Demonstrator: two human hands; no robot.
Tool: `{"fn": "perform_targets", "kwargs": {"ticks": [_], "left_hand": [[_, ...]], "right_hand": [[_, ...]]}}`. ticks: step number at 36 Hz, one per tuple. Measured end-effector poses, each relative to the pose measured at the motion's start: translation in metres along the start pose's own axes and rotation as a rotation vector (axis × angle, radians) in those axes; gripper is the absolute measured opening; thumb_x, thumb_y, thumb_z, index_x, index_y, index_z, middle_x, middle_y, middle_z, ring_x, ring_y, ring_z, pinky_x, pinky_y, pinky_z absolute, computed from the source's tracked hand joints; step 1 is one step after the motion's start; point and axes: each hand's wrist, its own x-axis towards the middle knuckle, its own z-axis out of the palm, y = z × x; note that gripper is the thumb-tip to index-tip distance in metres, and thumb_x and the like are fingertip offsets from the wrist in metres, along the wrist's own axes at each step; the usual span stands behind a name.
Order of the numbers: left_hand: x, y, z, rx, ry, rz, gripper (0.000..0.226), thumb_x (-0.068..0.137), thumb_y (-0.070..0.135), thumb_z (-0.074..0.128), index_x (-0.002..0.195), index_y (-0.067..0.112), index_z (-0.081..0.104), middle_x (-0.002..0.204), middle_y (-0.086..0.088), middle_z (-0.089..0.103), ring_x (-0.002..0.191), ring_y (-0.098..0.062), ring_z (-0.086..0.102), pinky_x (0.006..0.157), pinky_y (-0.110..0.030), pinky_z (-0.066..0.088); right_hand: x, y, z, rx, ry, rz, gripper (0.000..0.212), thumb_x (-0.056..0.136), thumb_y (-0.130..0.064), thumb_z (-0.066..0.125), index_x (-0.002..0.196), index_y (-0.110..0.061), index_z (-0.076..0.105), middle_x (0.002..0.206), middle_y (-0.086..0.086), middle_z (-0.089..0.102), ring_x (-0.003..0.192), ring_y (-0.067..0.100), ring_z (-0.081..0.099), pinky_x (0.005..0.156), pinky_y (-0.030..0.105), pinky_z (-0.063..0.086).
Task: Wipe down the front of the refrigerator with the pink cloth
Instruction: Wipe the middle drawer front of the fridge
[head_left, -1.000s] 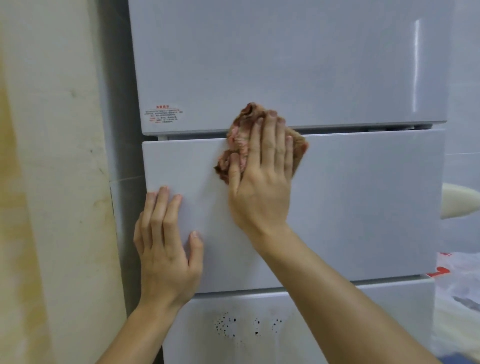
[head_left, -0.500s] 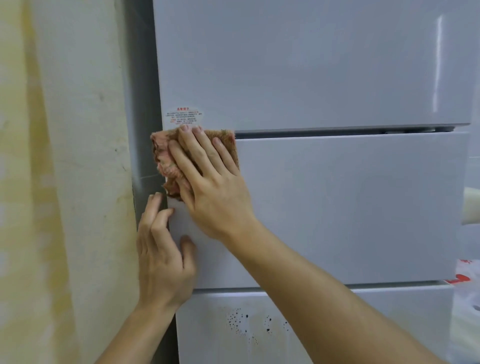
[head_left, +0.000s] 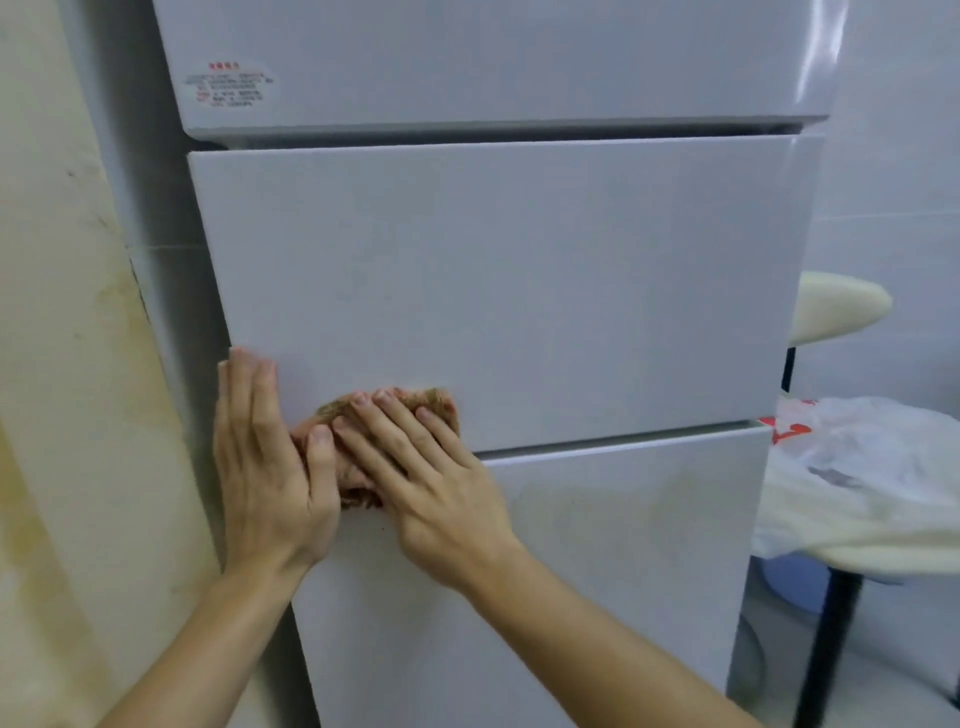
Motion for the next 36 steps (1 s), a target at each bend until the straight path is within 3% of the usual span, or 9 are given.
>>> {"fn": "perform_targets", "kwargs": {"ticks": [6, 10, 14, 18, 24, 27, 29, 31, 36], "left_hand": [[-0.01, 0.015, 0.015, 0.073, 0.025, -0.025, 0.072, 0.1, 0.024, 0.044, 0.162, 0.002, 0.017, 0.172, -0.027, 0.009, 0.161, -0.042, 0.003, 0.132, -0.049, 0.0], [-0.013, 0.022, 0.024, 0.093, 0.015, 0.012, 0.071, 0.102, 0.028, 0.042, 0.162, 0.002, 0.016, 0.172, -0.026, 0.009, 0.162, -0.038, 0.002, 0.131, -0.053, 0.0], [-0.014, 0.034, 0.035, 0.118, -0.02, 0.065, 0.07, 0.104, 0.028, 0.041, 0.163, 0.0, 0.018, 0.173, -0.021, 0.008, 0.162, -0.037, 0.003, 0.131, -0.055, 0.002], [-0.015, 0.048, 0.046, 0.146, -0.022, 0.084, 0.07, 0.104, 0.029, 0.041, 0.164, 0.0, 0.018, 0.173, -0.022, 0.01, 0.163, -0.033, 0.0, 0.131, -0.053, 0.0], [-0.015, 0.048, 0.048, 0.144, -0.016, 0.075, 0.074, 0.101, 0.025, 0.046, 0.164, 0.0, 0.017, 0.175, -0.017, 0.005, 0.162, -0.037, 0.002, 0.131, -0.054, 0.0], [-0.016, 0.047, 0.047, 0.13, -0.022, 0.073, 0.075, 0.1, 0.026, 0.046, 0.164, 0.001, 0.016, 0.175, -0.016, 0.006, 0.163, -0.034, 0.0, 0.131, -0.054, 0.0], [-0.016, 0.046, 0.045, 0.121, -0.026, 0.072, 0.075, 0.1, 0.028, 0.044, 0.164, 0.001, 0.017, 0.176, -0.012, 0.004, 0.163, -0.033, 0.001, 0.131, -0.053, 0.001], [-0.016, 0.045, 0.043, 0.114, -0.04, 0.077, 0.074, 0.101, 0.03, 0.042, 0.164, 0.001, 0.018, 0.176, -0.01, 0.002, 0.163, -0.033, 0.002, 0.132, -0.053, 0.001], [-0.014, 0.029, 0.033, 0.158, -0.024, 0.041, 0.077, 0.101, 0.032, 0.039, 0.166, 0.0, 0.011, 0.176, -0.01, -0.001, 0.163, -0.031, 0.0, 0.132, -0.049, -0.002]], "right_hand": [[-0.035, 0.058, -0.031, -0.088, -0.002, 0.027, 0.076, 0.097, -0.013, 0.062, 0.165, -0.02, 0.028, 0.174, 0.003, 0.017, 0.162, 0.019, 0.01, 0.132, 0.038, 0.008], [-0.067, 0.114, -0.053, -0.104, 0.031, 0.047, 0.057, 0.106, -0.016, 0.04, 0.162, -0.015, 0.033, 0.171, 0.008, 0.025, 0.161, 0.024, 0.017, 0.131, 0.043, 0.015], [-0.107, 0.168, -0.071, -0.12, 0.082, 0.198, 0.056, 0.105, -0.015, 0.036, 0.161, -0.009, 0.032, 0.171, 0.013, 0.022, 0.161, 0.031, 0.017, 0.131, 0.047, 0.014], [-0.132, 0.198, -0.079, -0.117, 0.121, 0.376, 0.058, 0.111, -0.025, 0.026, 0.165, -0.006, 0.016, 0.173, 0.014, 0.011, 0.162, 0.029, 0.008, 0.132, 0.048, 0.008], [-0.133, 0.198, -0.079, 0.171, 0.346, 0.844, 0.07, 0.108, -0.021, 0.033, 0.167, -0.02, -0.005, 0.174, -0.01, -0.008, 0.162, 0.011, -0.005, 0.133, 0.044, 0.003], [-0.116, 0.196, -0.081, 0.295, 0.463, 0.948, 0.071, 0.107, -0.035, 0.036, 0.167, -0.024, 0.001, 0.175, 0.005, 0.009, 0.162, 0.026, 0.01, 0.13, 0.055, 0.014], [-0.098, 0.195, -0.082, 0.268, 0.491, 0.996, 0.07, 0.108, -0.043, 0.032, 0.168, -0.022, 0.002, 0.175, 0.009, 0.005, 0.162, 0.027, 0.003, 0.131, 0.054, 0.008], [-0.076, 0.193, -0.084, 0.192, 0.513, 1.046, 0.071, 0.108, -0.04, 0.028, 0.168, -0.014, 0.002, 0.176, 0.01, -0.002, 0.162, 0.025, -0.005, 0.132, 0.048, -0.002], [-0.038, 0.18, -0.072, 0.017, 0.58, 1.021, 0.069, 0.107, -0.034, 0.027, 0.166, -0.004, 0.01, 0.173, 0.022, 0.001, 0.16, 0.044, -0.002, 0.128, 0.061, 0.0]]}}
